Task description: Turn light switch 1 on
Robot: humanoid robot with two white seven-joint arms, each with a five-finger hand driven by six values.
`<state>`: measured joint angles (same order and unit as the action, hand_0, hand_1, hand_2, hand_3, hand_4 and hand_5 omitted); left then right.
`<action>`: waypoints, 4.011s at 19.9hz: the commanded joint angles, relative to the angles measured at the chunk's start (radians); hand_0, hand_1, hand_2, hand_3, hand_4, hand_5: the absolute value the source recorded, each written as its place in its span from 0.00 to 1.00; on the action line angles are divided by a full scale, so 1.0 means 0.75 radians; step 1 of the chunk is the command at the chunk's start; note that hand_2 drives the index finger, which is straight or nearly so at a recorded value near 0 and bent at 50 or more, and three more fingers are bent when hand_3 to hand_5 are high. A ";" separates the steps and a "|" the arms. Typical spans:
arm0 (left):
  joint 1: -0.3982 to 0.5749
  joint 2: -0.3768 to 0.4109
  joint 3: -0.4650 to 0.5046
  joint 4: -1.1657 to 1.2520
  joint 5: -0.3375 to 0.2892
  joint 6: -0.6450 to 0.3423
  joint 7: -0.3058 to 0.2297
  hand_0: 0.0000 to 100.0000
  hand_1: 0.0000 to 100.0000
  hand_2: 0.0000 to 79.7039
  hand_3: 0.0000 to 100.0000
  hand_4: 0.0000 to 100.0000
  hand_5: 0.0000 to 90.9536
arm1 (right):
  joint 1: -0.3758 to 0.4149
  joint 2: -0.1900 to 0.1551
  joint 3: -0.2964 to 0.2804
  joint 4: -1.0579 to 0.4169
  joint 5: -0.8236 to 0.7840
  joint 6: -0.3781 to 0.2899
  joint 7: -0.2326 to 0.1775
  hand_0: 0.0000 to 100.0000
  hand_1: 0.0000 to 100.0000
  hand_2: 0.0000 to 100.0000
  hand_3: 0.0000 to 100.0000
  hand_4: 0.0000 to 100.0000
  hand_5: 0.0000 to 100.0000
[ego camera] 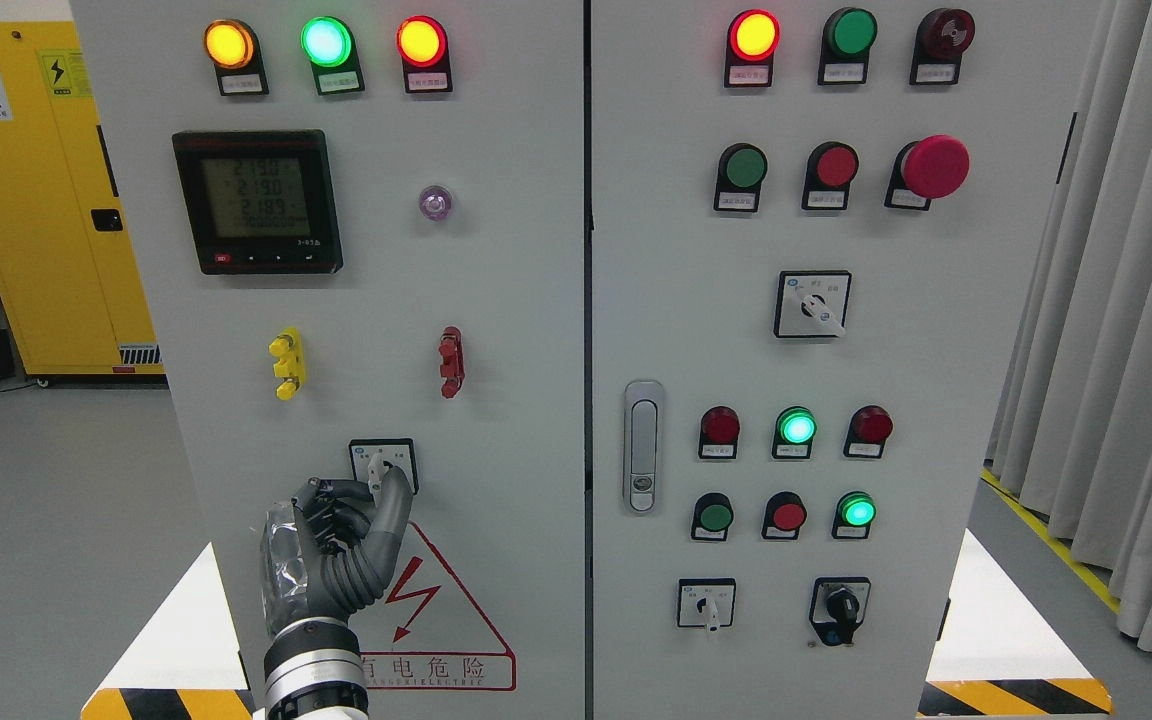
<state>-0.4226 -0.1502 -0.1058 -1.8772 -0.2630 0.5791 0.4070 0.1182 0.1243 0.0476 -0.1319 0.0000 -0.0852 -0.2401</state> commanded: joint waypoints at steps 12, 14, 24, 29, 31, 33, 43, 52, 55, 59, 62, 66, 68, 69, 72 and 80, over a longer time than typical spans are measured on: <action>-0.005 0.000 0.000 0.012 0.003 -0.003 -0.005 0.42 0.60 0.77 0.92 0.94 0.99 | 0.000 0.000 0.000 0.000 -0.039 0.001 -0.001 0.00 0.50 0.04 0.00 0.00 0.00; -0.005 0.000 0.000 0.012 0.003 -0.003 -0.005 0.44 0.60 0.77 0.92 0.94 0.99 | 0.000 0.000 0.000 0.000 -0.039 0.001 0.001 0.00 0.50 0.04 0.00 0.00 0.00; -0.005 0.000 0.000 0.014 0.005 -0.005 -0.007 0.53 0.59 0.77 0.92 0.94 0.99 | 0.000 0.000 0.000 0.000 -0.039 0.001 -0.001 0.00 0.50 0.04 0.00 0.00 0.00; -0.005 0.000 0.000 0.018 0.007 -0.007 -0.007 0.55 0.58 0.77 0.92 0.94 0.99 | 0.000 0.000 0.000 0.000 -0.039 0.001 -0.001 0.00 0.50 0.04 0.00 0.00 0.00; -0.005 0.000 0.000 0.020 0.007 -0.007 -0.007 0.55 0.57 0.77 0.92 0.94 0.99 | 0.000 0.000 0.000 0.000 -0.039 0.001 0.001 0.00 0.50 0.04 0.00 0.00 0.00; -0.005 0.000 0.000 0.020 0.009 -0.007 -0.007 0.55 0.57 0.77 0.92 0.94 0.99 | 0.000 0.000 0.000 0.000 -0.039 0.001 0.001 0.00 0.50 0.04 0.00 0.00 0.00; -0.007 0.000 0.000 0.022 0.013 -0.013 -0.007 0.56 0.54 0.77 0.92 0.93 0.99 | 0.000 0.000 0.000 0.000 -0.039 0.001 0.001 0.00 0.50 0.04 0.00 0.00 0.00; -0.007 0.000 0.000 0.026 0.019 -0.015 -0.007 0.59 0.52 0.77 0.92 0.93 0.99 | 0.000 0.000 0.000 0.000 -0.039 0.001 0.001 0.00 0.50 0.04 0.00 0.00 0.00; -0.007 0.000 0.000 0.026 0.019 -0.015 -0.007 0.59 0.51 0.77 0.92 0.93 0.99 | 0.000 0.000 0.000 0.000 -0.039 0.001 0.001 0.00 0.50 0.04 0.00 0.00 0.00; -0.007 0.000 0.000 0.024 0.019 -0.015 -0.007 0.61 0.51 0.77 0.92 0.93 0.99 | 0.000 0.000 0.000 0.000 -0.039 0.001 0.001 0.00 0.50 0.04 0.00 0.00 0.00; -0.007 0.000 0.000 0.026 0.019 -0.017 -0.007 0.63 0.49 0.77 0.92 0.93 0.99 | 0.000 0.000 0.000 0.000 -0.039 0.001 -0.001 0.00 0.50 0.04 0.00 0.00 0.00; -0.007 0.000 0.000 0.026 0.019 -0.017 -0.007 0.49 0.47 0.77 0.92 0.93 0.99 | 0.000 0.000 0.000 0.000 -0.039 0.001 -0.001 0.00 0.50 0.04 0.00 0.00 0.00; -0.007 -0.002 0.000 0.024 0.019 -0.017 -0.007 0.46 0.47 0.77 0.92 0.93 0.99 | 0.000 0.000 0.000 0.000 -0.039 0.001 -0.001 0.00 0.50 0.04 0.00 0.00 0.00; -0.007 -0.002 0.000 0.024 0.021 -0.017 -0.007 0.44 0.47 0.77 0.92 0.93 0.99 | 0.000 0.000 0.000 0.000 -0.039 0.001 -0.001 0.00 0.50 0.04 0.00 0.00 0.00; -0.007 0.000 0.000 0.024 0.019 -0.017 -0.007 0.39 0.46 0.77 0.92 0.93 0.99 | 0.000 0.000 0.000 0.000 -0.039 0.001 0.001 0.00 0.50 0.04 0.00 0.00 0.00; -0.007 -0.002 0.000 0.024 0.021 -0.019 -0.005 0.22 0.46 0.77 0.92 0.93 0.99 | 0.000 0.000 0.000 0.000 -0.039 0.001 -0.001 0.00 0.50 0.04 0.00 0.00 0.00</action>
<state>-0.4279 -0.1505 -0.1053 -1.8588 -0.2473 0.5622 0.4059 0.1181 0.1243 0.0476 -0.1319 0.0000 -0.0852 -0.2400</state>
